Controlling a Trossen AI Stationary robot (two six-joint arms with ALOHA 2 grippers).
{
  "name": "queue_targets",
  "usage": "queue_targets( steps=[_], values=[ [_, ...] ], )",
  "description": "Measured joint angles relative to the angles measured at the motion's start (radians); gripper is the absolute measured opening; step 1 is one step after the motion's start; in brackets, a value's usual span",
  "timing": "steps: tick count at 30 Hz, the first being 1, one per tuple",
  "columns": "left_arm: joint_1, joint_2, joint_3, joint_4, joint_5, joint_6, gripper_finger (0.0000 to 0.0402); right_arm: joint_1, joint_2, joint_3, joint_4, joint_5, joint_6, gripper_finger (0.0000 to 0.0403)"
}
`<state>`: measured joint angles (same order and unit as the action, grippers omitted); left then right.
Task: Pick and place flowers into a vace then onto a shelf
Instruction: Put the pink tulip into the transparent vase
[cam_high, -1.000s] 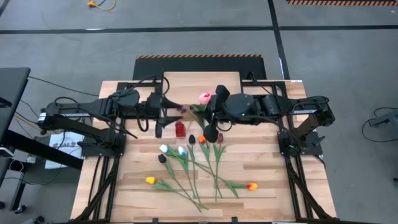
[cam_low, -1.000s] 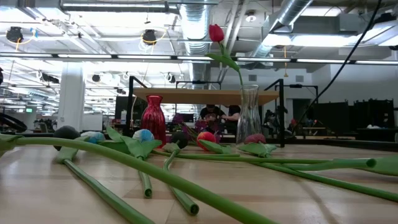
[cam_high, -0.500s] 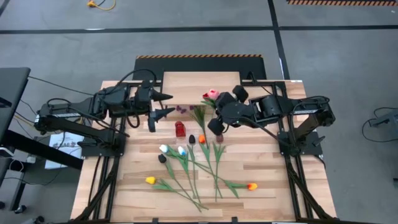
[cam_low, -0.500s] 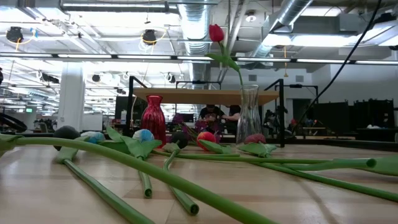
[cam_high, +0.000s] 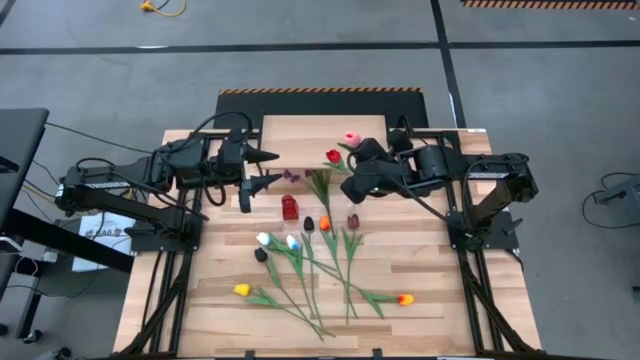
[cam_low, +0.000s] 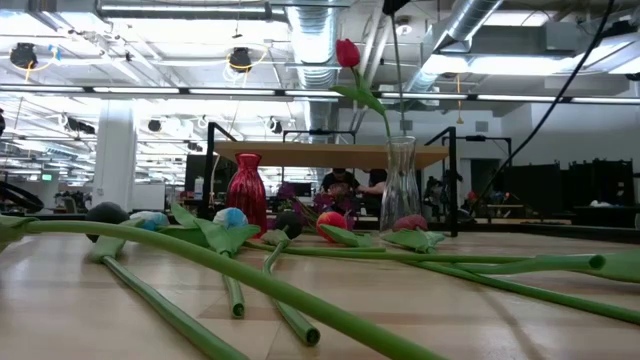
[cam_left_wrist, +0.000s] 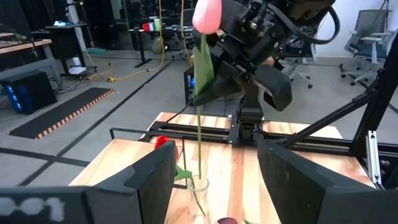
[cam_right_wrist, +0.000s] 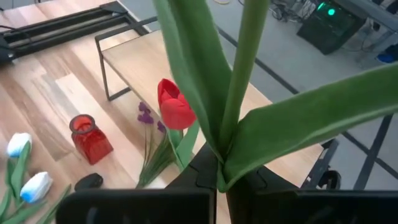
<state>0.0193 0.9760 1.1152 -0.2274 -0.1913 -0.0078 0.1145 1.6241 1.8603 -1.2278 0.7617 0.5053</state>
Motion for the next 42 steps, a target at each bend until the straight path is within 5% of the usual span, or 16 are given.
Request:
queue_targets(
  steps=[22, 42],
  values=[
    [0.0, 0.0, 0.0, 0.0, 0.0, 0.006, 0.0219, -0.077, 0.0, -0.005, -0.048, -0.056, 0.123, 0.0002],
    [0.0, 0.0, 0.0, 0.0, 0.0, 0.005, 0.0219, -0.049, -0.003, -0.31, 0.113, 0.006, 0.275, 0.0002]
  ],
)
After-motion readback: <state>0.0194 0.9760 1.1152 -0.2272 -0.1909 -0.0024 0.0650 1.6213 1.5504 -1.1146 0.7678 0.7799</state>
